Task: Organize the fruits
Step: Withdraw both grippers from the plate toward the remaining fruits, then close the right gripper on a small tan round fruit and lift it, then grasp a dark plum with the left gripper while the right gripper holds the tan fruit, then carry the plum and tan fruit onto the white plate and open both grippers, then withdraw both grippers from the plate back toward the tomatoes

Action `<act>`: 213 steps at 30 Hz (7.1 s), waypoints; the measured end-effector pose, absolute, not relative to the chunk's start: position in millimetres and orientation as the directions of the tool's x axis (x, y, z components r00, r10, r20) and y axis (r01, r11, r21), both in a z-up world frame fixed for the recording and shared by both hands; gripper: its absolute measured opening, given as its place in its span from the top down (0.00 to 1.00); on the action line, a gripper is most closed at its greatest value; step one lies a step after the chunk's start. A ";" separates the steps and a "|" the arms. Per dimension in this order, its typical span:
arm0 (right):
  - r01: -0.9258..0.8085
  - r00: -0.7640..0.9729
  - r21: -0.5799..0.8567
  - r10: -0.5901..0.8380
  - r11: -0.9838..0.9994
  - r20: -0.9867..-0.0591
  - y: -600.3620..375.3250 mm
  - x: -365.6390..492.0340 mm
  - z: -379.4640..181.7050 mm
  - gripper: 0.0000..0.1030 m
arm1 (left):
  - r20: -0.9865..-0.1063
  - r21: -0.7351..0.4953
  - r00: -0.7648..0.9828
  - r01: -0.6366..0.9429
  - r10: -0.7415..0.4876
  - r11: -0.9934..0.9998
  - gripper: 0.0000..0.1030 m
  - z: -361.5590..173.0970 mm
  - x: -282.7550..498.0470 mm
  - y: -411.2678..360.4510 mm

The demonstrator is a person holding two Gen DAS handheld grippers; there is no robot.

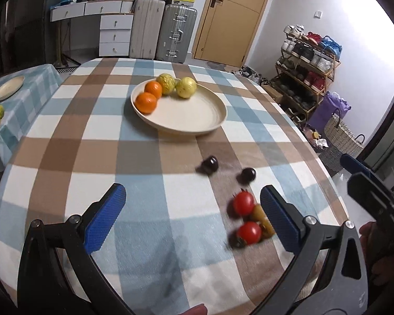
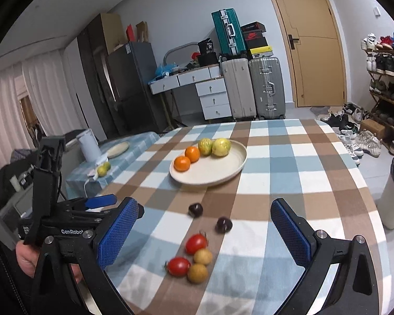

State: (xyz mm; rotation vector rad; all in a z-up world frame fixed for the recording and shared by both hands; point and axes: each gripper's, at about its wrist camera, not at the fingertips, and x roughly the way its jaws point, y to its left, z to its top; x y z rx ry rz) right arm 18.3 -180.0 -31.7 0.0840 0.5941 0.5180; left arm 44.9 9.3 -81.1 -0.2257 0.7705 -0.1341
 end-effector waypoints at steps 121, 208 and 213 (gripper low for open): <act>-0.458 0.576 0.444 0.637 0.770 -0.512 -207.3 97.9 -84.7 0.76 | -0.760 -0.331 0.531 0.184 -0.376 0.926 0.81 -135.3 183.2 -18.7; -0.406 0.660 0.478 0.611 0.779 -0.436 -203.5 172.3 -30.5 0.00 | -0.550 -0.187 0.805 0.141 -0.222 0.972 0.00 -12.5 163.0 1.0; -0.412 0.682 0.454 0.598 0.790 -0.421 -205.8 141.1 -18.6 0.00 | -0.554 -0.172 0.809 0.122 -0.198 0.977 0.00 -8.4 133.7 -3.5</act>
